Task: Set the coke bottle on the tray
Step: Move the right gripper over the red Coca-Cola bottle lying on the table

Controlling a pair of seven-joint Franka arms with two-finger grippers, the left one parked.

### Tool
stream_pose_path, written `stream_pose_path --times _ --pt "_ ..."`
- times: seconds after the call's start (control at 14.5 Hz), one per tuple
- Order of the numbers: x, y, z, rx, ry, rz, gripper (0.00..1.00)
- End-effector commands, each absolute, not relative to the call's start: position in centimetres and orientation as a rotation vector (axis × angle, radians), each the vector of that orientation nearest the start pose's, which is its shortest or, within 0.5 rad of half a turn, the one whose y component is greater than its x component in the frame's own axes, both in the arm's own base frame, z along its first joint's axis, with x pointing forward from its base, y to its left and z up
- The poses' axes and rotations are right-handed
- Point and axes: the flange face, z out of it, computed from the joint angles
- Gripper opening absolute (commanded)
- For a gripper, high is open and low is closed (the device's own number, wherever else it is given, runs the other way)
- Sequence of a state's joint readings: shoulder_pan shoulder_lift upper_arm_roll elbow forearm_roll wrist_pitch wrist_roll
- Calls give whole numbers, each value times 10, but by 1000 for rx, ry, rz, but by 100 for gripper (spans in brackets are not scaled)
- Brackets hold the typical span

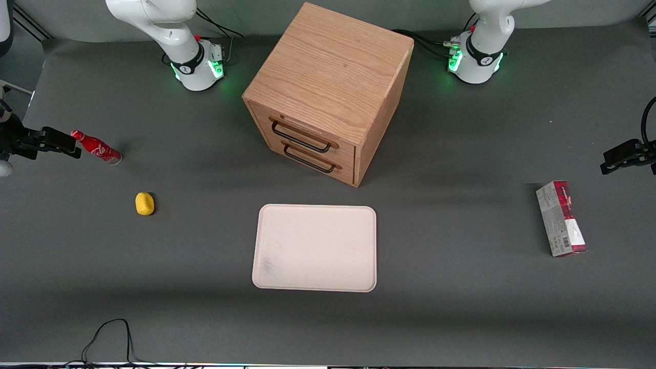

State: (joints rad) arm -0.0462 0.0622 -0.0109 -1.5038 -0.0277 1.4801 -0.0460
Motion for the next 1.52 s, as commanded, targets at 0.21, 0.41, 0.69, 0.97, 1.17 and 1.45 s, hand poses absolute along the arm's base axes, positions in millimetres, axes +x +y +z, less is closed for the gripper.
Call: stream_pose_path --times 0.21,0.41,0.69,0.97,1.17,1.45 --pt "564 -33 616 -3151 40 134 100" --pt "563 -33 616 -3155 28 139 100" --pt "562 -35 611 -3158 34 162 100" --pt "543 -47 620 -3169 59 152 100" --pt "507 -74 627 -3169 66 141 100" --pt "451 -118 628 -3146 27 77 100"
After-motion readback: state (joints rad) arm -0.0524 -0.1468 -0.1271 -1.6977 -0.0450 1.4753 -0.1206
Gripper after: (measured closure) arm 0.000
